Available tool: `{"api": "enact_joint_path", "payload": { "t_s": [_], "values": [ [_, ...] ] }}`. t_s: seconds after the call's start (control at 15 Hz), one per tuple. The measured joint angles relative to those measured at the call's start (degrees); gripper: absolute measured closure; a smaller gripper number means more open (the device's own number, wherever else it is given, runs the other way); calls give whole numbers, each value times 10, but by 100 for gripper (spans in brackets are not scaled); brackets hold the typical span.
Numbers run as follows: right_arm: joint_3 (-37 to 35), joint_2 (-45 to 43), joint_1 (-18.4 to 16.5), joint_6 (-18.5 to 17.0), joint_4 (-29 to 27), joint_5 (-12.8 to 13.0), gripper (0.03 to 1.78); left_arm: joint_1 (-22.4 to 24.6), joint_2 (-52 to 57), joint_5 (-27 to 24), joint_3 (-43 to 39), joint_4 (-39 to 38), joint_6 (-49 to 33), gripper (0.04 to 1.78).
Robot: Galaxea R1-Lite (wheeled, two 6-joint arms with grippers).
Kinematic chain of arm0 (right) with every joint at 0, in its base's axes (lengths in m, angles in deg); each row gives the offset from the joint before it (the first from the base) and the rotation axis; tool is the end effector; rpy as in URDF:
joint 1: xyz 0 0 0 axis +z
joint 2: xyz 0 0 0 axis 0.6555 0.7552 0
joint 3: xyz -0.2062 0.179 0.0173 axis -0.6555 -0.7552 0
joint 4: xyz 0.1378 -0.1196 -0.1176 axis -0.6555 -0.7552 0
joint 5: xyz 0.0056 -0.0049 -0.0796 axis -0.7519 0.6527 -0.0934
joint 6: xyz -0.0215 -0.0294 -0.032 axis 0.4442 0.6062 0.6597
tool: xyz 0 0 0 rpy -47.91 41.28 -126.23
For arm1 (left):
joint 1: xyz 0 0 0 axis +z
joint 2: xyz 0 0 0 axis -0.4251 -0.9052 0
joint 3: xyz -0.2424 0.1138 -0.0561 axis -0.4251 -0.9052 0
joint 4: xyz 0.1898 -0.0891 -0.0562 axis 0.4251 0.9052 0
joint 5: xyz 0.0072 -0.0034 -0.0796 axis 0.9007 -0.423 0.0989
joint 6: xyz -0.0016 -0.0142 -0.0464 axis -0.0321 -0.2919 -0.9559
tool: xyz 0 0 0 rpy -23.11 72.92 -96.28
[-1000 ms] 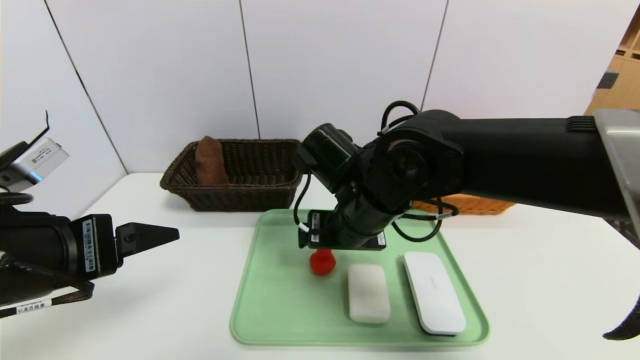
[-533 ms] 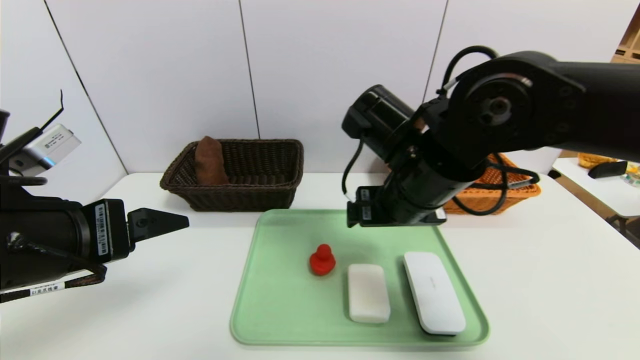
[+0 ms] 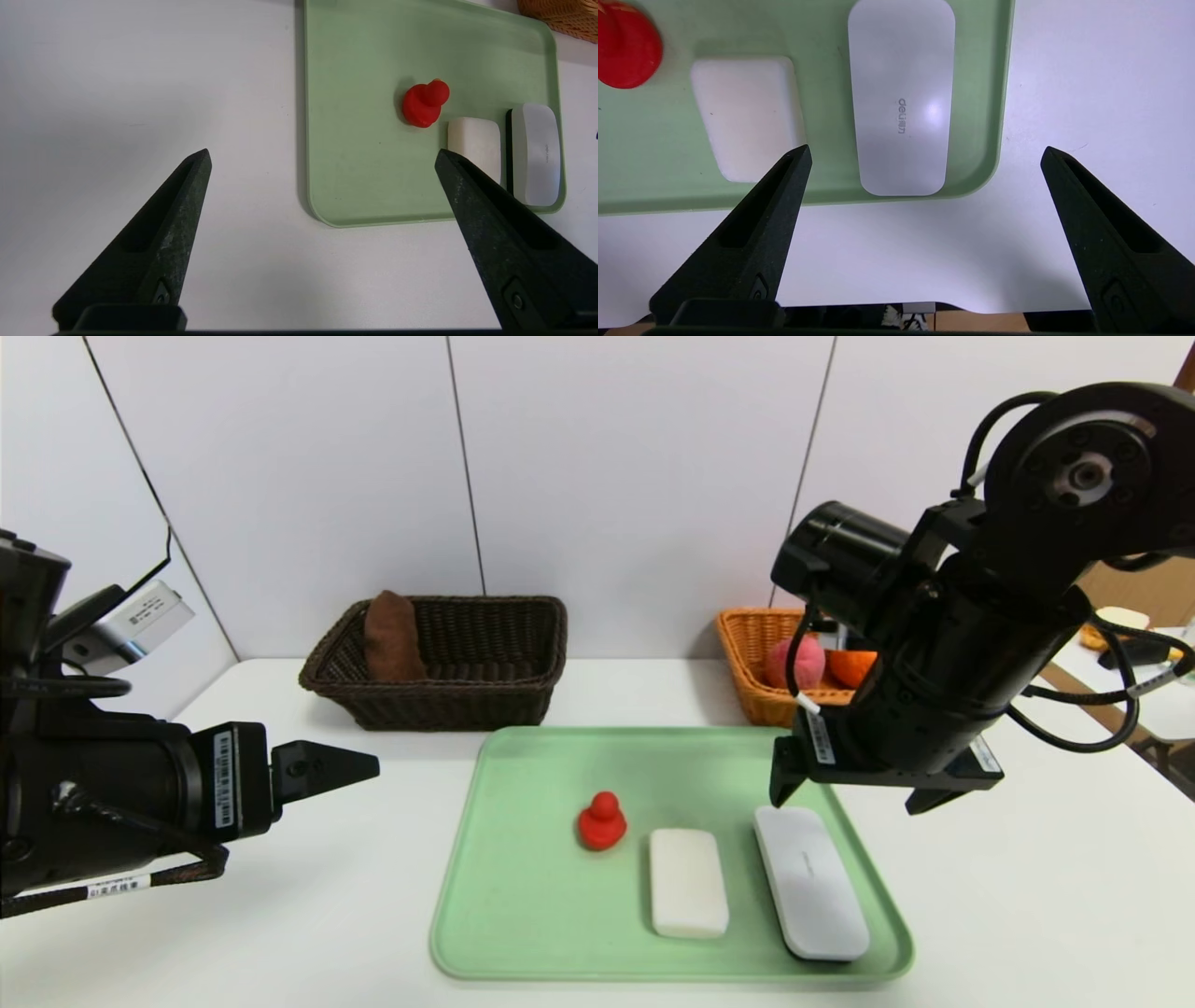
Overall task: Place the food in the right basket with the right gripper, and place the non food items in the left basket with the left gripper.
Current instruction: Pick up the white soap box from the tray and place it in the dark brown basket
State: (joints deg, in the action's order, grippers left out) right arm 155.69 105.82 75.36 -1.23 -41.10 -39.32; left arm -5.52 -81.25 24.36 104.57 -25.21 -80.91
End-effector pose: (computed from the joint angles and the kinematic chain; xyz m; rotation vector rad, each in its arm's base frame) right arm 0.2765 0.1800 0.1978 0.0473 1.2774 -0.0290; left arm 0.1949 -0.1076 0.2127 -0.3544 0.6795 -0.1915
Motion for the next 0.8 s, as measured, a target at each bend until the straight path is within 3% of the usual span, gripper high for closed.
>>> {"api": "enact_joint_path", "payload": {
  "t_s": [0.07, 0.33, 0.8],
  "values": [
    [-22, 0, -7, -6, 7, -15, 11, -1, -1, 0, 0, 0, 0, 13],
    [-90, 8, -12, -9, 65, -23, 11, -2, -3, 0, -4, 0, 0, 13],
    [-104, 36, -14, -8, 85, -32, 11, -1, -5, 1, -5, 1, -1, 13]
  ]
}}
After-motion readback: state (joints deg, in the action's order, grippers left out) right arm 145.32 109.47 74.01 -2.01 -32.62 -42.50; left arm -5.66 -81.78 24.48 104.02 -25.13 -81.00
